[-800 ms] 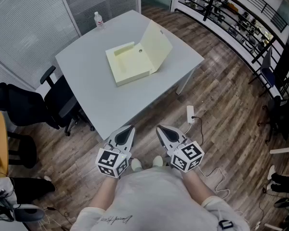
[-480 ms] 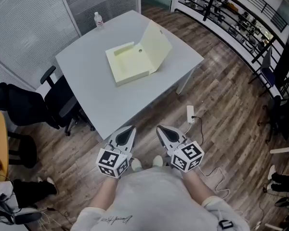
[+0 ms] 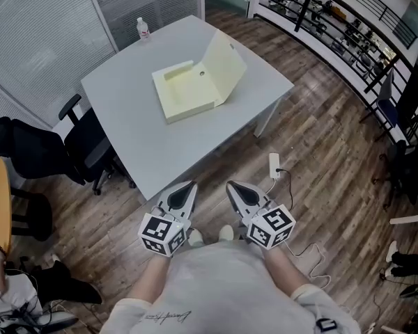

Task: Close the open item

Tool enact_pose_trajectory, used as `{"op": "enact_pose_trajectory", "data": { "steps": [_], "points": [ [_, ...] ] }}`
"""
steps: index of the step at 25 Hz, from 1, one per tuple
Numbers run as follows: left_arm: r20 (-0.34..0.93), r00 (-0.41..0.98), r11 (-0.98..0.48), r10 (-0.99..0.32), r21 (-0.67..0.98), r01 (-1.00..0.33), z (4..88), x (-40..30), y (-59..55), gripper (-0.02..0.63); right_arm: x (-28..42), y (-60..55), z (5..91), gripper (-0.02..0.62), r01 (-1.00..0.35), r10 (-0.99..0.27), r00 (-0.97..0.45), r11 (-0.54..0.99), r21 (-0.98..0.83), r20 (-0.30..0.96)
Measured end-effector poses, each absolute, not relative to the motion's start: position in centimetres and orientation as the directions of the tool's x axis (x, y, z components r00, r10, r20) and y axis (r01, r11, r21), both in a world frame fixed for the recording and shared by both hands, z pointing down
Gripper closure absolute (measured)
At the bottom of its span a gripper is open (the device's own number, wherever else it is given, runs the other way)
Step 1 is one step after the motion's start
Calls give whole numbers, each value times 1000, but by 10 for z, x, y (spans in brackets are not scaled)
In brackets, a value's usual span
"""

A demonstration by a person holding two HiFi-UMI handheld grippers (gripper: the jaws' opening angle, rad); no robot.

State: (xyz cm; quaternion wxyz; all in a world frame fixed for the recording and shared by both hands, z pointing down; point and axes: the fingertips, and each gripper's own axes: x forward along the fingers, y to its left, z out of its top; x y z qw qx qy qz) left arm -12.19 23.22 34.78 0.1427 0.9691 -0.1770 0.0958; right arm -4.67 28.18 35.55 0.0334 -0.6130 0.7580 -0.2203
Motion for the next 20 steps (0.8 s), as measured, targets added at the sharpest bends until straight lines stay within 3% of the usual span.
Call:
{"op": "enact_pose_trajectory", "data": {
  "steps": [20],
  "points": [
    [250, 894, -873, -373, 231, -429, 352, -81, 270, 597, 5, 319, 371, 581, -893, -920, -315, 205, -400, 233]
  ]
}}
